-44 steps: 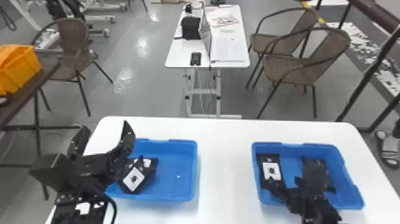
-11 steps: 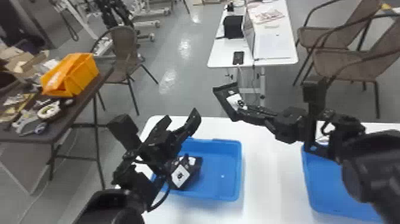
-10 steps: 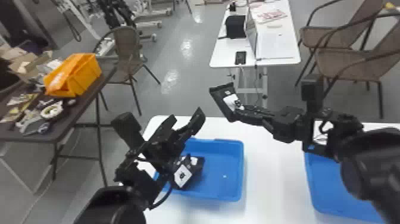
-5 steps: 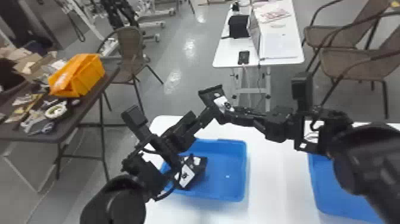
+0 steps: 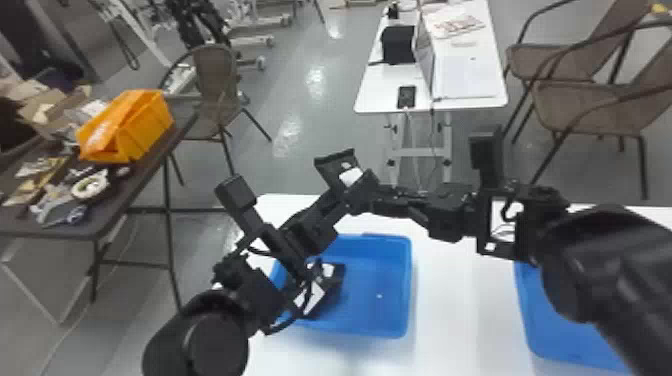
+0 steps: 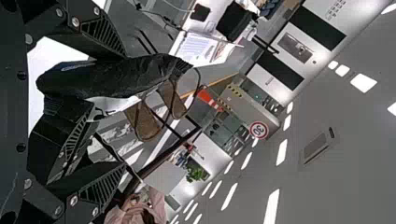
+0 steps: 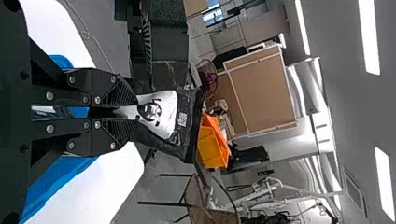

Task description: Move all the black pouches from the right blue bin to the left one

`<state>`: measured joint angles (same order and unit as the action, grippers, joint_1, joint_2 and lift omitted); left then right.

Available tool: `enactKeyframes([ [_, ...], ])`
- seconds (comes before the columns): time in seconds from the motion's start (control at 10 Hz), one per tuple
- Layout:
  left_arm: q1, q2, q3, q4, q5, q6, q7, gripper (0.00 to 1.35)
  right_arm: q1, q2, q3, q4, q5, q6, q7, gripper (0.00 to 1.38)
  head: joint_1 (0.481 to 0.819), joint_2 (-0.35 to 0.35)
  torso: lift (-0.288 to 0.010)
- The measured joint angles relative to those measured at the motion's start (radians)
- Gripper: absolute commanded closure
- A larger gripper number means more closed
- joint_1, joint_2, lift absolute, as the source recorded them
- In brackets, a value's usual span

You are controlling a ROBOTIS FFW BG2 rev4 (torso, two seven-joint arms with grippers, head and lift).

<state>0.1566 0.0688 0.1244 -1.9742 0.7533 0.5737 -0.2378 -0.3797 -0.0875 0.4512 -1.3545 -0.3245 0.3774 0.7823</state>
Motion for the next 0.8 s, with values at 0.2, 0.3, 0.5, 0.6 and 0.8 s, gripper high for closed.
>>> enactKeyframes([
  [0.2, -0.001, -0.001, -0.006, -0.001, -0.021, -0.003, 0.007, 1.20, -0.001, 0.000, 0.001, 0.005, -0.002, 0.002, 0.000, 1.07, 0.695, 0.269, 0.010],
  [0.3, 0.005, -0.005, -0.013, -0.003, -0.033, -0.032, 0.010, 1.22, -0.001, 0.001, 0.002, 0.008, -0.002, 0.003, 0.000, 1.07, 0.695, 0.270, 0.010],
  [0.5, 0.017, -0.015, -0.017, -0.004, -0.041, -0.083, 0.007, 1.22, -0.003, 0.004, 0.004, 0.019, -0.006, 0.003, 0.000, 1.07, 0.695, 0.275, 0.010],
  [0.6, 0.024, -0.016, -0.020, -0.004, -0.048, -0.114, 0.010, 1.22, -0.005, 0.005, 0.004, 0.024, -0.008, 0.003, -0.001, 1.07, 0.695, 0.279, 0.010],
  [0.8, 0.039, -0.027, -0.019, -0.004, -0.068, -0.166, 0.015, 1.22, -0.007, 0.007, 0.005, 0.041, -0.017, -0.005, -0.002, 1.01, 0.695, 0.287, 0.010],
])
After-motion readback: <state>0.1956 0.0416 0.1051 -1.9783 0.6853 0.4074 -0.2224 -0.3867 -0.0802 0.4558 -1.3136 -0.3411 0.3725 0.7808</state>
